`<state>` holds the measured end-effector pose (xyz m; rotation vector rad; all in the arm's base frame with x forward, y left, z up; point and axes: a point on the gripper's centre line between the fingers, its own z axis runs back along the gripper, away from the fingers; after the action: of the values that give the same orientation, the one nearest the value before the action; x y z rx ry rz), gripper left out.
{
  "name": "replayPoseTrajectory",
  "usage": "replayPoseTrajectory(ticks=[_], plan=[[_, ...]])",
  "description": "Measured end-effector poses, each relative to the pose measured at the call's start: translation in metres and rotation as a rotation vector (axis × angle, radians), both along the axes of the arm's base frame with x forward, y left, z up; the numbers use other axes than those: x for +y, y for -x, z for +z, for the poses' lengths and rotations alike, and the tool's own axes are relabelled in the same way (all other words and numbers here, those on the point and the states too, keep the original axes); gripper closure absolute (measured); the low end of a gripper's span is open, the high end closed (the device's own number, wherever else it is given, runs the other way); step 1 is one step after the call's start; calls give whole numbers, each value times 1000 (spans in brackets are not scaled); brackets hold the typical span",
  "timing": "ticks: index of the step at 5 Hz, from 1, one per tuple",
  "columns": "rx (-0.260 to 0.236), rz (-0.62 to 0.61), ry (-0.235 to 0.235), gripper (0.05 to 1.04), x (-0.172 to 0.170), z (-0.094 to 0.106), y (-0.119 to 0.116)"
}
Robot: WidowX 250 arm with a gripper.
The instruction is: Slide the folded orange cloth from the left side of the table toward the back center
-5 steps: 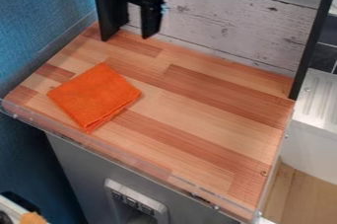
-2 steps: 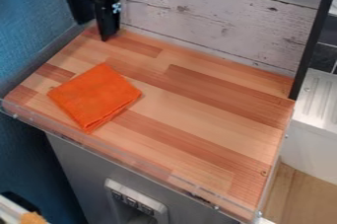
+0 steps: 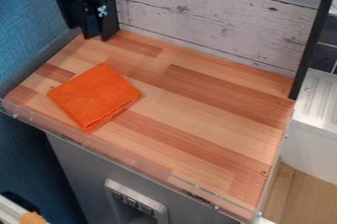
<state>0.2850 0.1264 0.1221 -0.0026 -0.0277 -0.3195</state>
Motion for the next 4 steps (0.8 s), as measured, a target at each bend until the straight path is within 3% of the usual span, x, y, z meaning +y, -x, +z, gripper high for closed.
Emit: replayPoseTrajectory(ticks=[1,2,3,4], plan=[[-1,-11,-12,698,5,-10,2],[15,-9,-7,903,8,-28,1],[28,-7,-10,1011,10,-48,2],[32,3,-7,1021,10,-65,1]])
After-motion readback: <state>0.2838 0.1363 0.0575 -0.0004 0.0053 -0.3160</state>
